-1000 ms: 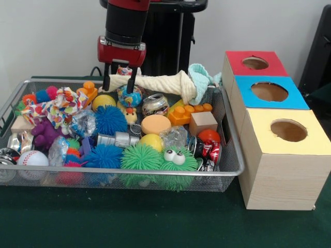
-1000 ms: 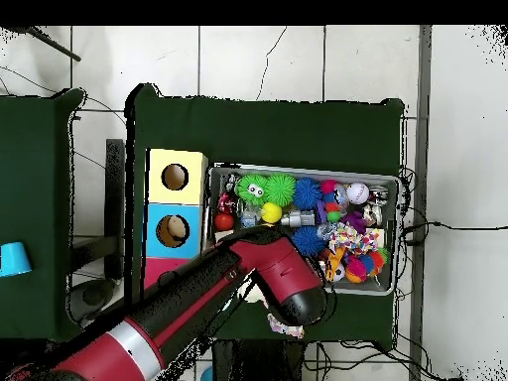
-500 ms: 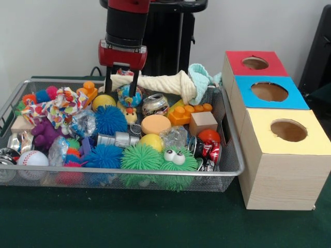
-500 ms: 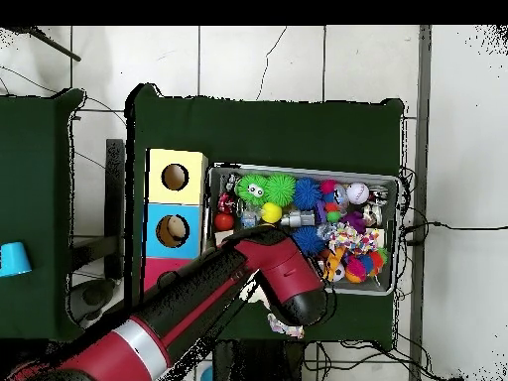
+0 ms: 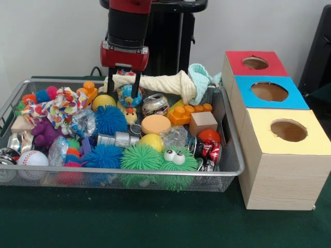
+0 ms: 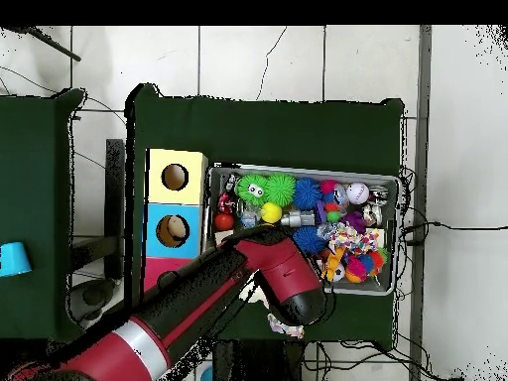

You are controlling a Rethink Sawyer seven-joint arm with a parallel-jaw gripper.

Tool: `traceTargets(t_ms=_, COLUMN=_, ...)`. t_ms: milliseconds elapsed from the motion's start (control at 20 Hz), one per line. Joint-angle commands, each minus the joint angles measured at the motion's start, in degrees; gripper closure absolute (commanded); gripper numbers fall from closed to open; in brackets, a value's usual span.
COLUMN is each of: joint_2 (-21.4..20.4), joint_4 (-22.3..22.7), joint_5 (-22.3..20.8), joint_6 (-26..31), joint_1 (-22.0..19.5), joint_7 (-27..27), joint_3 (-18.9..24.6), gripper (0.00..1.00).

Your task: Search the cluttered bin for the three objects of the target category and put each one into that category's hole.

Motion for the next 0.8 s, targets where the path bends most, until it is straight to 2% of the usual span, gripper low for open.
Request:
traceTargets(t_ms=50, joint_2=1.2, joint_4=-2.6, joint_5=4.7, joint_6=2.1, joint_1=-1.6, joint_7=4.8, joint_3=11.7, gripper=0.0)
traceTargets(t_ms=550, joint_2=2.5, joint_4=-3.0, joint_5=7.5, joint_6=7.0, joint_1=-3.2, joint_7=-0.8, joint_3=14.3, gripper=0.0)
traceTargets(t_ms=800, joint_2=3.3, joint_4=-3.3, joint_5=7.6, joint_6=8.3, joint_1=-3.4, joint_7=-1.6, joint_3=14.8, gripper=0.0)
